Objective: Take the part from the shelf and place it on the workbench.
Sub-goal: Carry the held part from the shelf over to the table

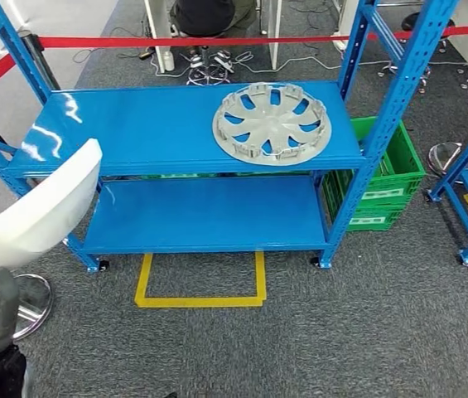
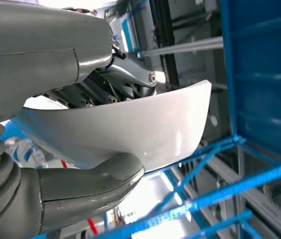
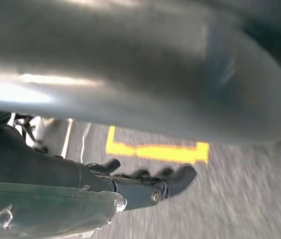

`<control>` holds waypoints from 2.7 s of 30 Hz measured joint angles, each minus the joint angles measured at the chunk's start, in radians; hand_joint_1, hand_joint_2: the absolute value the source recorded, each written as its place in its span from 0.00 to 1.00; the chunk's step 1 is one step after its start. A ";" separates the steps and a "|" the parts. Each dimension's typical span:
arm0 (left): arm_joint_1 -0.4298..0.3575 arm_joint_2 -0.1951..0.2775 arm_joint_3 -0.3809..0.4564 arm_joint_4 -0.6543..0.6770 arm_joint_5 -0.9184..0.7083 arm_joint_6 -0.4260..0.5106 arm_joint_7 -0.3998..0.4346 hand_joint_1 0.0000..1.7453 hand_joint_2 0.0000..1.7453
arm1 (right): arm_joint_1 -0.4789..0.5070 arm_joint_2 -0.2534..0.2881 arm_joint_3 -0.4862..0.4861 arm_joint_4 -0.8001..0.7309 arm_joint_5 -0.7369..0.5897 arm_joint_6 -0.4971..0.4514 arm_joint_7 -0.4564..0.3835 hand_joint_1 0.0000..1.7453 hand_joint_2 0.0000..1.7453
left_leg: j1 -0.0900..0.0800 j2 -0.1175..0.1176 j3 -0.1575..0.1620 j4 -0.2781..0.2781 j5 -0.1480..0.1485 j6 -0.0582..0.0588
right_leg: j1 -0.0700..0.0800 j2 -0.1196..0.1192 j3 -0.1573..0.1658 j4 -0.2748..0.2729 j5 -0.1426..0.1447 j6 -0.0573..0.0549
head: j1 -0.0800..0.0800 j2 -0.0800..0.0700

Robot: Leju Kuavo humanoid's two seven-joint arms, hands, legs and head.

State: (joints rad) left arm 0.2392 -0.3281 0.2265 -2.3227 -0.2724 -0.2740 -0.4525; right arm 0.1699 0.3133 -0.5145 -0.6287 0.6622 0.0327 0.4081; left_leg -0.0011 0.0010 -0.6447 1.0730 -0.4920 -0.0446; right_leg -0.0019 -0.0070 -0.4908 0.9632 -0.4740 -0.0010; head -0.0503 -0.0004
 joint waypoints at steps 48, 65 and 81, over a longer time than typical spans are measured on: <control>-0.116 0.088 -0.248 0.287 0.022 -0.014 0.174 1.00 1.00 | -0.165 -0.008 -0.492 0.066 0.049 0.226 -0.133 0.00 0.00 | 0.005 0.018 0.139 -0.118 0.030 0.047 | 0.003 0.014 -0.264 0.305 -0.032 0.060 | 0.027 0.000; -0.141 0.050 -0.275 0.303 -0.066 0.132 0.250 1.00 1.00 | -0.177 -0.001 -0.515 0.057 -0.011 0.143 -0.147 0.00 0.00 | -0.004 0.005 -0.004 0.175 -0.101 0.009 | 0.011 0.056 -0.118 0.029 0.086 -0.004 | 0.021 0.000; -0.168 0.088 -0.308 0.333 0.056 -0.058 0.252 1.00 1.00 | -0.176 -0.003 -0.499 0.041 -0.060 0.158 -0.121 0.00 0.00 | 0.007 0.051 0.123 -0.098 0.024 0.051 | -0.003 0.005 -0.251 0.290 -0.016 0.063 | 0.037 0.000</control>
State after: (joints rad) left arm 0.0707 -0.2403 -0.0818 -1.9901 -0.2166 -0.3317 -0.2008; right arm -0.0064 0.3105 -1.0137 -0.5872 0.6020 0.1908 0.2871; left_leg 0.0059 0.0525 -0.5216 0.9752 -0.4679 0.0061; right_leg -0.0047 -0.0022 -0.7423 1.2528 -0.4898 0.0624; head -0.0131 -0.0004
